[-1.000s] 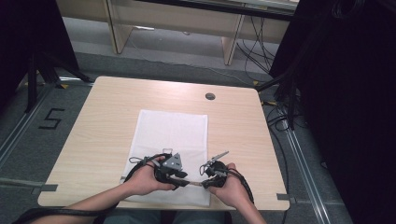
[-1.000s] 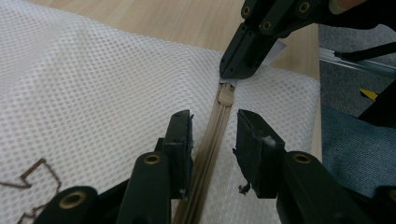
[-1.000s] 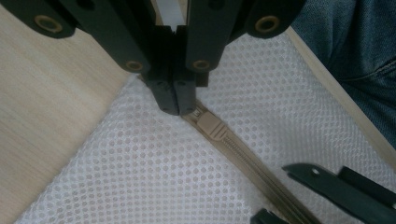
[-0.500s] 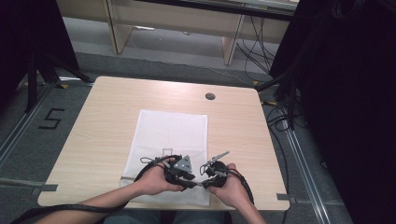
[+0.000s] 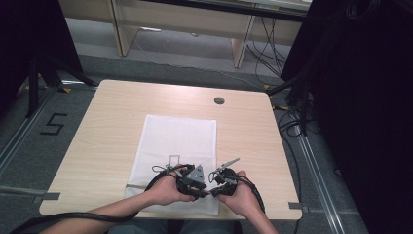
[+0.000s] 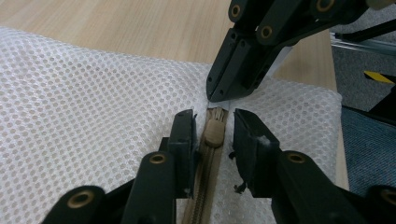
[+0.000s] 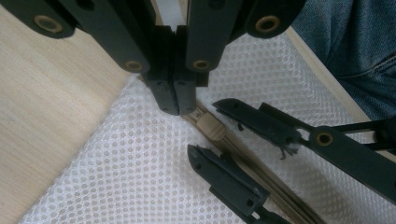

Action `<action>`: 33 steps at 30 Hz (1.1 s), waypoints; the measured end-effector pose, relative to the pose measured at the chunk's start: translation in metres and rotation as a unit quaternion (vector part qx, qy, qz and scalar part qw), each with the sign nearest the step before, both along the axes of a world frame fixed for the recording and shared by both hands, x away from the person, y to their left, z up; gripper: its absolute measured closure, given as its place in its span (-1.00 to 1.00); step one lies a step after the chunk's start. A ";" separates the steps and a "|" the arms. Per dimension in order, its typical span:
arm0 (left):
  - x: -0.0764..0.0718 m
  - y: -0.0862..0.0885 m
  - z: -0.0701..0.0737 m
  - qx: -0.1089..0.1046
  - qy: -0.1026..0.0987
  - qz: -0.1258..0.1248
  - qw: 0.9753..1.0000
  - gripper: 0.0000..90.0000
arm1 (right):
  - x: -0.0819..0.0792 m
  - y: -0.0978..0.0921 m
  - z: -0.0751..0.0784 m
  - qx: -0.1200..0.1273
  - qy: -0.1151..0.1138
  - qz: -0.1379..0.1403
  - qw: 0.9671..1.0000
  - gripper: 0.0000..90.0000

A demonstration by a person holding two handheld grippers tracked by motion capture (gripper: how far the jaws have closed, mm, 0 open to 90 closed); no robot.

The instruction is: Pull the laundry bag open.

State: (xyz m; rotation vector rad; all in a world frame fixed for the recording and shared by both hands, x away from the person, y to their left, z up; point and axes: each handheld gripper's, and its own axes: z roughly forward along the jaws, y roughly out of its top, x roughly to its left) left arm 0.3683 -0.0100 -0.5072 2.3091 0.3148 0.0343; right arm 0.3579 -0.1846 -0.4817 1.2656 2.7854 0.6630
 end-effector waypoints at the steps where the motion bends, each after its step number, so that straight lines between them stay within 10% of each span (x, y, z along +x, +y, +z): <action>1: 0.001 0.000 0.000 0.003 -0.001 -0.001 1.000 0.56 | 0.000 0.000 0.000 0.000 0.001 -0.001 1.000 1.00; 33: 0.000 -0.008 0.007 0.014 -0.012 -0.020 1.000 0.81 | 0.000 0.001 0.001 -0.003 0.004 -0.007 1.000 1.00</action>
